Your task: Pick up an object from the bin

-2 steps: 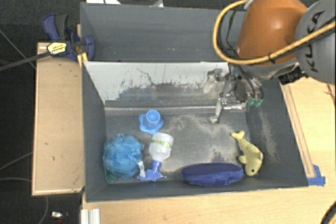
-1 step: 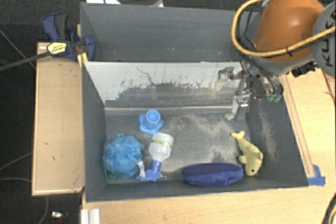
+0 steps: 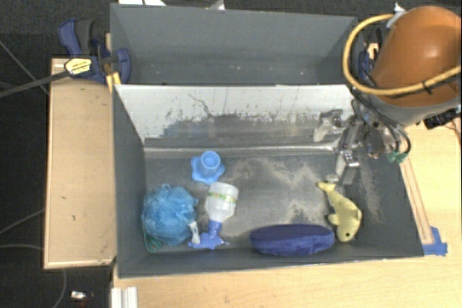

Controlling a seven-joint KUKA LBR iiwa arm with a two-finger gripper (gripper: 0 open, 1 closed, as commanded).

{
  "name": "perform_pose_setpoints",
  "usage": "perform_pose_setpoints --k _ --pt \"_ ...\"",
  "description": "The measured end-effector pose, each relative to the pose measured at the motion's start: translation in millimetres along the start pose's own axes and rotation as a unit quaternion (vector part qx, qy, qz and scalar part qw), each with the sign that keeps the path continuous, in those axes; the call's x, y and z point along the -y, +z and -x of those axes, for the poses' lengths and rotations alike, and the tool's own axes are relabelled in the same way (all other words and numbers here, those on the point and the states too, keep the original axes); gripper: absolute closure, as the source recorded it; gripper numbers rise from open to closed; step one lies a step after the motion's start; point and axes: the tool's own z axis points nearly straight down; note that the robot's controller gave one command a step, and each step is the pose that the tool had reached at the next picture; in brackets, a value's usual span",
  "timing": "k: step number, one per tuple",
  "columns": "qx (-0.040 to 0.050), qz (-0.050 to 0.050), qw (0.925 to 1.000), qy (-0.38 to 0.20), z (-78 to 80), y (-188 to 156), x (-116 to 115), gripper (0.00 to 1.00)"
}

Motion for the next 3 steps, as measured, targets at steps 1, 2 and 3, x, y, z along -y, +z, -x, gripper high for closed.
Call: perform_pose_setpoints --k 1,2,3 --pt "0.0024 -0.001 0.9975 -0.071 0.2 17.4 33.7 0.0" --pt "0.0025 0.0 0.9883 -0.153 -31.5 80.8 15.4 0.0" --pt "0.0051 0.0 0.9999 -0.014 -48.0 68.4 53.9 0.0"
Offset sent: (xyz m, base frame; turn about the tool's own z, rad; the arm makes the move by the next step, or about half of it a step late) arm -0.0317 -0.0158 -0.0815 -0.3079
